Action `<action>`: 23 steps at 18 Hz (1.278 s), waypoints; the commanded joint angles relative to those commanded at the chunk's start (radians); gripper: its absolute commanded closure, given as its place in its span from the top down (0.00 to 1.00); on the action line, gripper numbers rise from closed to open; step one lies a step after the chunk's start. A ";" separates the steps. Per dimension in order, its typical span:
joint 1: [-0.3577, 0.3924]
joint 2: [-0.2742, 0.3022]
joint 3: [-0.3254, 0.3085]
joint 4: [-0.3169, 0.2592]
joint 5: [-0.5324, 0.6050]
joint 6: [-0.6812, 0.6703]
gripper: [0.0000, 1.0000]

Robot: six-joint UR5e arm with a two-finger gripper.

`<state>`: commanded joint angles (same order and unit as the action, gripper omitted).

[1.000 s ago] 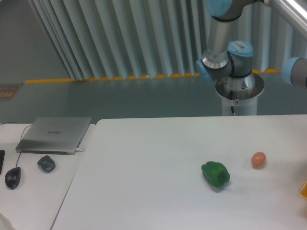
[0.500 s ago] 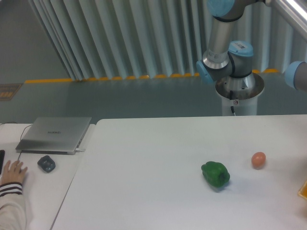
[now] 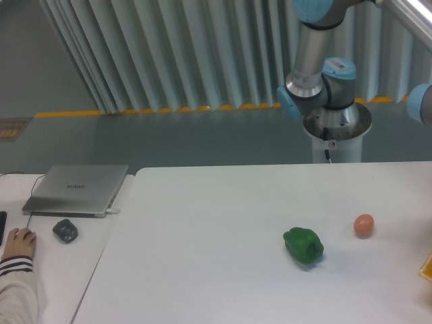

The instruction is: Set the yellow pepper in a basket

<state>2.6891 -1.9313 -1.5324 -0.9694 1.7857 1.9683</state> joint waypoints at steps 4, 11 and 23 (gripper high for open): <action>-0.037 0.002 0.005 -0.005 -0.037 -0.130 1.00; -0.064 0.003 0.044 -0.115 -0.149 -0.244 1.00; -0.196 0.078 0.092 -0.468 -0.140 -0.273 1.00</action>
<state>2.4929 -1.8530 -1.4404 -1.4373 1.6456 1.6951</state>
